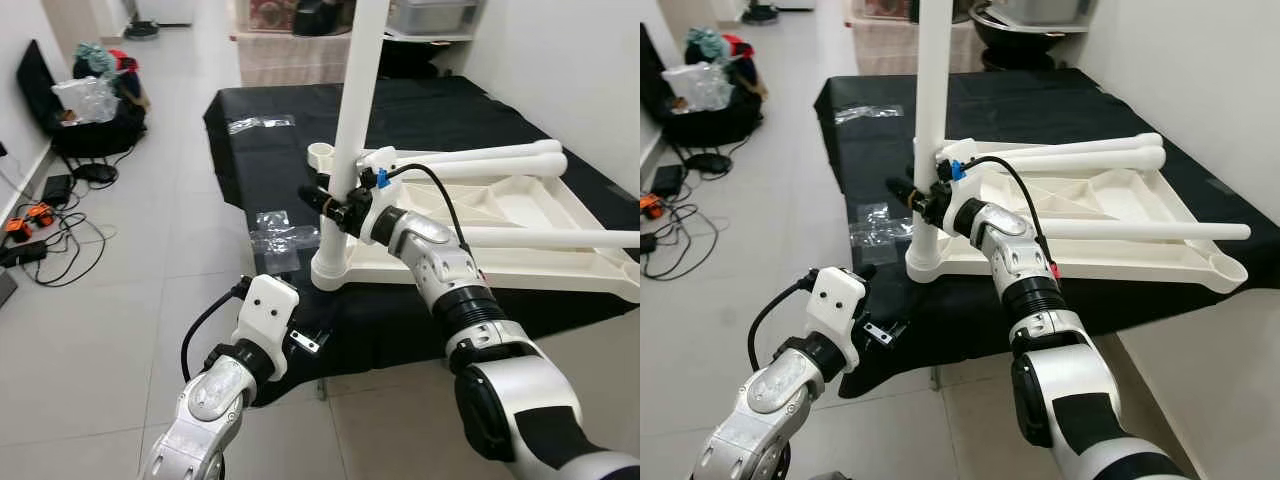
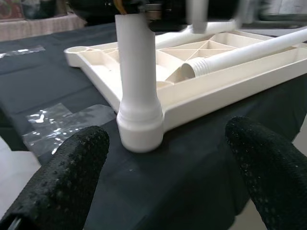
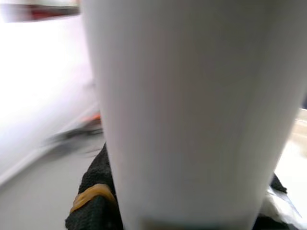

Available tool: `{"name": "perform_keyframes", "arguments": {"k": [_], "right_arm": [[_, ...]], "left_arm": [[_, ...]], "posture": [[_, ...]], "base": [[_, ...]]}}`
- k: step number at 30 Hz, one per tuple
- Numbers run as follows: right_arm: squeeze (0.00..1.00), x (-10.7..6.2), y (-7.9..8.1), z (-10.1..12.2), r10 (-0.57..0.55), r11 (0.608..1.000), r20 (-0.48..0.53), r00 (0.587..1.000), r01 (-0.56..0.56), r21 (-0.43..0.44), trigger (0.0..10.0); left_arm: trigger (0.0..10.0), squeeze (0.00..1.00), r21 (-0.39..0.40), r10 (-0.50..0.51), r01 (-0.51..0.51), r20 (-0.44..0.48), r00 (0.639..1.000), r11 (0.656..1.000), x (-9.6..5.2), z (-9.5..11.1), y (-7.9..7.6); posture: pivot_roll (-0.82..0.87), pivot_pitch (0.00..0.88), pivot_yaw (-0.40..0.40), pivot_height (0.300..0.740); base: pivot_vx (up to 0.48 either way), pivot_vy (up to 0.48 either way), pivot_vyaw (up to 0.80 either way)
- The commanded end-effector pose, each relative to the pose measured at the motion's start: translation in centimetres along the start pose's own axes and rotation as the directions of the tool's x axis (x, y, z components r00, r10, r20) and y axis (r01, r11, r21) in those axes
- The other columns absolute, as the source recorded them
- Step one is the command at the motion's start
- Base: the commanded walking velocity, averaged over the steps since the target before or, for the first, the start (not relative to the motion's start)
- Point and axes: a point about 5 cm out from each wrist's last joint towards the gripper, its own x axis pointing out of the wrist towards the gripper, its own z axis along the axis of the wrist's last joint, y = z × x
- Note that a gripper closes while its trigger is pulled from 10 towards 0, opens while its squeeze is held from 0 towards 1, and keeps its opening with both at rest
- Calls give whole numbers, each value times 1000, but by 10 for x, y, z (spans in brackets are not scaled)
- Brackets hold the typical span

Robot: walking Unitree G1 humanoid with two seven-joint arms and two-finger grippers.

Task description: Building children table

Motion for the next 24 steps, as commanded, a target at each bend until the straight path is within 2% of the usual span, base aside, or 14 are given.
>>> {"name": "perform_keyframes", "arguments": {"k": [1,3,5,6,7,8,9,11,17,18,19,22,23,24], "right_arm": [[0,-9,-35,4,-297,954,-23,955,296,-47,0],[0,-11,-39,5,-355,934,-17,935,354,-46,0],[0,-15,-39,13,-472,881,26,881,472,-11,0],[0,-15,-39,13,-472,881,26,881,472,-11,0],[0,-18,-35,19,-529,848,62,846,529,18,0],[0,-18,-35,19,-529,848,62,846,529,18,0],[0,-20,-30,24,-568,823,83,819,567,36,0],[0,-20,-24,26,-595,803,96,798,593,52,0],[0,-20,-20,27,-607,795,103,788,604,57,0],[561,-13,-9,25,-546,837,99,832,541,75,10000],[1000,-8,-2,24,-492,870,105,864,484,92,10000],[1000,0,9,25,-417,907,114,902,404,122,10000],[251,2,14,29,-338,938,139,931,322,128,10000],[251,4,18,32,-284,955,156,946,266,129,10000]], "left_arm": [[10000,0,9,-6,6,-15,1000,1000,0,-4,-1],[10000,0,11,-6,7,-15,1000,1000,0,-4,-1],[10000,0,5,-9,9,-11,1000,1000,1,-4,-2],[10000,0,5,-9,9,-11,1000,1000,1,-4,-2],[10000,0,5,-11,11,-11,1000,1000,1,-3,-3],[10000,0,5,-11,11,-11,1000,1000,1,-3,-3],[10000,0,3,-10,10,-9,1000,1000,1,-3,-3],[10000,0,3,-9,9,-10,1000,1000,1,-3,-3],[10000,0,3,-8,8,-11,1000,1000,1,-3,-3],[10000,0,1,-8,8,-10,1000,1000,1,-3,-3],[10000,0,1,-7,7,-10,1000,1000,1,-3,-3],[10000,0,0,-6,6,-11,1000,1000,1,-3,-3],[10000,0,-1,-3,3,-9,1000,1000,1,-3,-3],[10000,0,-2,-1,1,-7,1000,1000,1,-3,-3]], "posture": [[32,11,-71,740],[32,11,-71,740],[31,11,-70,740],[31,11,-70,740],[37,11,-74,740],[37,11,-74,740],[34,11,-74,740],[29,12,-72,740],[29,12,-73,740],[28,17,-75,740],[28,17,-75,740],[28,17,-75,740],[26,16,-77,740],[26,16,-77,740]], "base": [[0,0,0],[0,0,0],[0,0,0],[0,0,0],[0,0,0],[0,0,0],[0,0,0],[0,0,0],[0,0,0],[0,0,0],[0,0,0],[0,0,0],[0,0,0],[0,0,0]]}}
